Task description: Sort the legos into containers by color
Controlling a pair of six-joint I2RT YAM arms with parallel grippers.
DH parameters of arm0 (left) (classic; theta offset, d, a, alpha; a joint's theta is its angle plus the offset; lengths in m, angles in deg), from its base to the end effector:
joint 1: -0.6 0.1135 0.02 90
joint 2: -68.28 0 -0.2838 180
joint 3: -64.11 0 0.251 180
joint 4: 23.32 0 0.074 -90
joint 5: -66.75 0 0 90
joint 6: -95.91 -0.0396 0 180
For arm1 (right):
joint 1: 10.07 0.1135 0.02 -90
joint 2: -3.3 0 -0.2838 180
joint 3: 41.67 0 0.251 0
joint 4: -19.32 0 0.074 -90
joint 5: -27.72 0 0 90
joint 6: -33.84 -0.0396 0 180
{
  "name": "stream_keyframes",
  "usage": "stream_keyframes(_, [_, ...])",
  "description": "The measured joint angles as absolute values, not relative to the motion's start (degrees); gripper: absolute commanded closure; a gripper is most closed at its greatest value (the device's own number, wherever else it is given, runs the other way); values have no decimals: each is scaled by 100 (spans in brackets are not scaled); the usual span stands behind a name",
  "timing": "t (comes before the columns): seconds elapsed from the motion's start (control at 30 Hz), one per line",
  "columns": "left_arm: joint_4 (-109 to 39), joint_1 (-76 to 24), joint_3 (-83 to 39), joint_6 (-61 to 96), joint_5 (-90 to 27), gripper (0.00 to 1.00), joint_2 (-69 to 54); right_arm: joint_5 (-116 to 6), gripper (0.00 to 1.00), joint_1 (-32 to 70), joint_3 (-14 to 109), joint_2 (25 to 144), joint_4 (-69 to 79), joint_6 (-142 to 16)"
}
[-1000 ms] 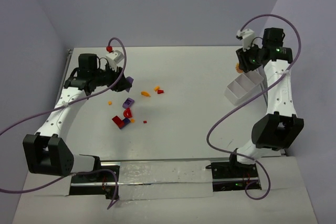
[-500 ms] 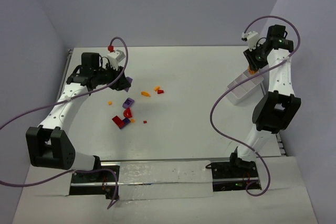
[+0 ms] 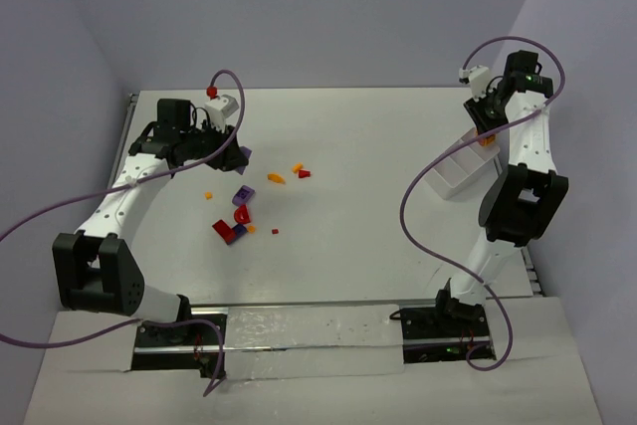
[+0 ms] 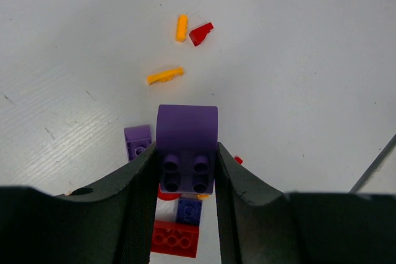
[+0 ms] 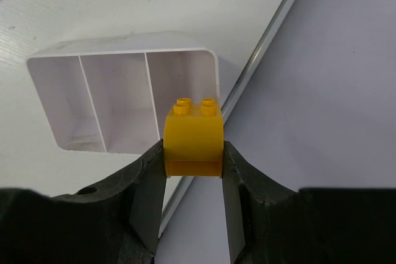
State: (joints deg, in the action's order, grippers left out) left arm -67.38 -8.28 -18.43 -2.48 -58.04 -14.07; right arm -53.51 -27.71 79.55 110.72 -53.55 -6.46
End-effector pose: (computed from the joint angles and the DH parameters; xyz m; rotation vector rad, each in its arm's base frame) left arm 0.3028 -0.0702 0.3218 0.6345 2.1792 -0.7089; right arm 0.3896 -0.1175 0.3471 -0.7710 2.4838 -0.2329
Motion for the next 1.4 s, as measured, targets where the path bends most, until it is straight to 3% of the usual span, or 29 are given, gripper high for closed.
stream_keyframes(0.27, [-6743, -809, -1845, -289, -5483, 100, -1658, -5446, 70, -2785, 7953, 11183, -5214, -604])
stream_keyframes(0.9, [-6876, -647, -1845, -398, -5150, 100, -2198, -5390, 74, -2785, 7513, 11194, -5062, -452])
stream_keyframes(0.97, [-6874, -647, -1845, -400, -5150, 100, -2198, -5383, 70, -2787, 7463, 11180, -5064, -437])
stream_keyframes(1.03, [-6874, -647, -1845, -398, -5151, 100, -2198, -5376, 55, -2787, 7446, 11172, -5066, -424])
stream_keyframes(1.2, [-6874, -647, -1845, -398, -5155, 100, -2198, -5366, 36, -2787, 7446, 11168, -5066, -425])
stream_keyframes(1.4, [-6868, -647, -1839, -404, -5244, 100, -2175, -5346, 33, -2787, 7467, 11168, -5087, -473])
